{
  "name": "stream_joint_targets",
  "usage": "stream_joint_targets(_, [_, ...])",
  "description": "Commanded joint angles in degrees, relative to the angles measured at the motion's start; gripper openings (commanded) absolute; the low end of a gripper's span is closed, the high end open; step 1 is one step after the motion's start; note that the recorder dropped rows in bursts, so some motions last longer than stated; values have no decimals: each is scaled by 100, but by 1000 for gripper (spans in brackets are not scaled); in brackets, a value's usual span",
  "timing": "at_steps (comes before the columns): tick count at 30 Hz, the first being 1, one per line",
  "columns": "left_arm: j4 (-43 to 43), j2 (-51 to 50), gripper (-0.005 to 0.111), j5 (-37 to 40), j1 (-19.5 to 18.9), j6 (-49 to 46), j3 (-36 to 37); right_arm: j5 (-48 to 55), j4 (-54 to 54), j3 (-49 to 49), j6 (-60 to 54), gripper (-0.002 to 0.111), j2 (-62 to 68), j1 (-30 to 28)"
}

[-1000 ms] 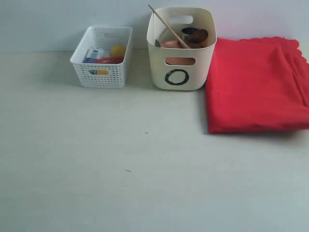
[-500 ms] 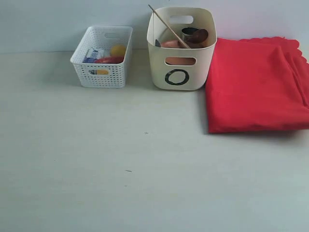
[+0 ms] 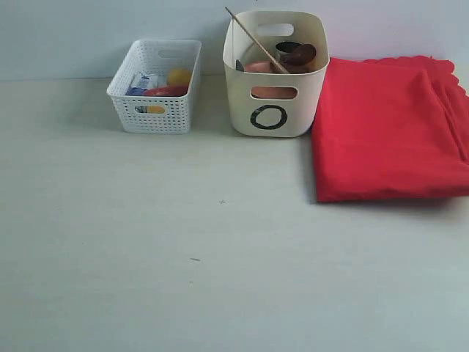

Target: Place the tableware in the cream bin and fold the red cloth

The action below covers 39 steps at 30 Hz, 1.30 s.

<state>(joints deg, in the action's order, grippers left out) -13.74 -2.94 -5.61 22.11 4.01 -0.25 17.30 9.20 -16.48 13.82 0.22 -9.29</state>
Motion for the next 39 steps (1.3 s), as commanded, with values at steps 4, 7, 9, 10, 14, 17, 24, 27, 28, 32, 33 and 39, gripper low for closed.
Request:
stream_joint_targets(4, [-20, 294, 3, 35, -895, -525, 25, 28, -16, 23, -27, 0, -22, -4])
stream_joint_targets(7, [-20, 294, 3, 35, -1068, -874, 25, 16, -15, 23, -27, 0, -22, -4])
stream_joint_targets(9, [-20, 294, 3, 35, -1080, -897, 25, 16, -15, 23, -27, 0, -22, -4])
stream_joint_targets(10, [-20, 294, 3, 35, -1044, -895, 25, 16, -15, 23, -27, 0, -22, -4])
stream_joint_targets(14, [274, 294, 3, 293, -1014, -1013, 25, 16, -15, 23, -27, 0, -22, -4])
stream_joint_targets(17, [687, 294, 3, 954, -1016, -927, 25, 16, -15, 23, -27, 0, -22, -4])
stream_joint_targets(24, [887, 294, 3, 2073, -1340, -837, 25, 16, -15, 23, -27, 0, -22, -4])
stream_joint_targets(27, [887, 294, 3, 2281, -1340, -837, 25, 16, -15, 23, -27, 0, -22, -4])
stream_joint_targets(28, [887, 294, 3, 2281, -1340, -837, 25, 16, -15, 23, -27, 0, -22, -4])
stream_joint_targets(32, [887, 294, 3, 2308, -1340, -837, 25, 16, -15, 23, -27, 0, -22, -4])
stream_joint_targets(33, [887, 294, 3, 2308, -1340, -837, 25, 16, -15, 23, -27, 0, -22, -4])
stream_joint_targets(39, [887, 294, 3, 2308, -1340, -837, 25, 16, -15, 23, -27, 0, -22, -4])
